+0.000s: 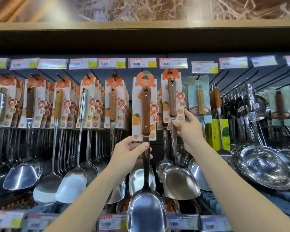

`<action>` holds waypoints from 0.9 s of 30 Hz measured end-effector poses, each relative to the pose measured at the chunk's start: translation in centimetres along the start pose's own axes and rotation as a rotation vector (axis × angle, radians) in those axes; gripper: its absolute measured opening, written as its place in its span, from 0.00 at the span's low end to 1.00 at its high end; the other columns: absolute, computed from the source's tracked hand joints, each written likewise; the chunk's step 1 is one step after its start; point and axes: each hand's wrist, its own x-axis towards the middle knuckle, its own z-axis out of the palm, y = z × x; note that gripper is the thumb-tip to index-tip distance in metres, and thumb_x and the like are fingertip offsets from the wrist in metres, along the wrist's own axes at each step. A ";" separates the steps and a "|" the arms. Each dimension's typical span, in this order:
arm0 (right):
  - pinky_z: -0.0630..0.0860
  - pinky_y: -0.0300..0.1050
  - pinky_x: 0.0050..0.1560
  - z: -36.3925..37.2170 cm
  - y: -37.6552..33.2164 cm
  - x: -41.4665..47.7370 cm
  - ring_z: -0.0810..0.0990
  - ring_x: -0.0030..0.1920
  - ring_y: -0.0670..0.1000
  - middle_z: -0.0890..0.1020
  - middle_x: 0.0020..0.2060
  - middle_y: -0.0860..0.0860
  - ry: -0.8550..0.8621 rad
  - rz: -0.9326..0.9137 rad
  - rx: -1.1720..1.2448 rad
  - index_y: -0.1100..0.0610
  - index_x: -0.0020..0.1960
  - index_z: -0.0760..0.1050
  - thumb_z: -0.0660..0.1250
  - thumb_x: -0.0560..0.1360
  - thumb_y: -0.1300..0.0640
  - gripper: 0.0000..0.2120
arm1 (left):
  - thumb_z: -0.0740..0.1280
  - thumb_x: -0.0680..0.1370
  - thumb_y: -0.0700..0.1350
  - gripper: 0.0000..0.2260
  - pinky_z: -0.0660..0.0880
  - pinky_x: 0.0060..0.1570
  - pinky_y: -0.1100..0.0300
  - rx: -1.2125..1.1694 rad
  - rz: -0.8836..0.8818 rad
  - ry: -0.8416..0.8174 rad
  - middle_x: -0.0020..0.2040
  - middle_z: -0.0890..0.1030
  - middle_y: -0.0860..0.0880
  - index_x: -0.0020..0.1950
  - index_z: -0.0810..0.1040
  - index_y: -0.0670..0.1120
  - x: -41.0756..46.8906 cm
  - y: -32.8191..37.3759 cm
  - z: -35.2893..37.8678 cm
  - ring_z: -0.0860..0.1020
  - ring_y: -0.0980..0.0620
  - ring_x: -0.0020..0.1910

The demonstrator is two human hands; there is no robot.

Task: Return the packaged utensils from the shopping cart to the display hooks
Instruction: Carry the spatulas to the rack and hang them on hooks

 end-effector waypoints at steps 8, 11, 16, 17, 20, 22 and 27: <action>0.83 0.58 0.59 0.4 2.0 1.5 0.85 0.57 0.55 0.85 0.59 0.52 -0.014 0.040 -0.055 0.52 0.76 0.71 0.68 0.78 0.70 0.29 | 0.70 0.81 0.39 0.09 0.85 0.44 0.55 0.009 0.034 -0.013 0.48 0.88 0.42 0.61 0.81 0.44 0.5 -0.2 0.3 0.88 0.42 0.45; 0.82 0.61 0.60 0.5 2.7 2.2 0.85 0.57 0.55 0.86 0.57 0.51 -0.014 0.066 -0.070 0.50 0.75 0.72 0.69 0.77 0.68 0.30 | 0.70 0.81 0.39 0.09 0.84 0.41 0.57 0.006 0.034 -0.018 0.48 0.88 0.42 0.61 0.81 0.44 0.8 -0.5 0.2 0.88 0.43 0.45; 0.82 0.61 0.62 0.9 3.6 3.2 0.85 0.58 0.56 0.85 0.58 0.52 -0.028 0.078 -0.101 0.50 0.76 0.70 0.69 0.78 0.69 0.30 | 0.70 0.81 0.39 0.10 0.83 0.40 0.58 -0.004 0.032 -0.026 0.49 0.88 0.42 0.62 0.81 0.45 1.1 -1.0 0.1 0.88 0.42 0.46; 0.81 0.62 0.62 1.0 3.8 3.4 0.85 0.58 0.56 0.85 0.58 0.52 -0.034 0.085 -0.113 0.50 0.77 0.69 0.69 0.78 0.69 0.31 | 0.70 0.81 0.39 0.10 0.83 0.40 0.57 -0.009 0.031 -0.029 0.49 0.88 0.42 0.62 0.81 0.45 1.2 -1.1 0.1 0.88 0.41 0.46; 0.81 0.60 0.63 1.1 4.5 4.1 0.84 0.59 0.57 0.85 0.58 0.53 -0.031 0.103 -0.106 0.50 0.75 0.71 0.67 0.79 0.70 0.28 | 0.71 0.81 0.38 0.10 0.84 0.41 0.55 -0.029 0.028 -0.041 0.48 0.88 0.41 0.62 0.81 0.43 1.5 -1.6 0.3 0.87 0.39 0.46; 0.80 0.59 0.63 1.2 4.6 4.5 0.84 0.59 0.56 0.85 0.57 0.53 -0.040 0.144 -0.091 0.47 0.69 0.74 0.65 0.80 0.72 0.26 | 0.70 0.81 0.38 0.10 0.85 0.42 0.53 -0.034 0.028 -0.046 0.48 0.88 0.41 0.62 0.81 0.43 1.6 -1.8 0.5 0.87 0.39 0.46; 0.82 0.59 0.61 1.6 6.4 5.9 0.85 0.57 0.58 0.86 0.57 0.55 -0.057 0.217 -0.058 0.53 0.72 0.76 0.65 0.80 0.71 0.24 | 0.70 0.81 0.39 0.10 0.84 0.41 0.55 -0.031 0.020 -0.060 0.48 0.88 0.42 0.61 0.81 0.45 2.2 -2.1 0.8 0.88 0.40 0.45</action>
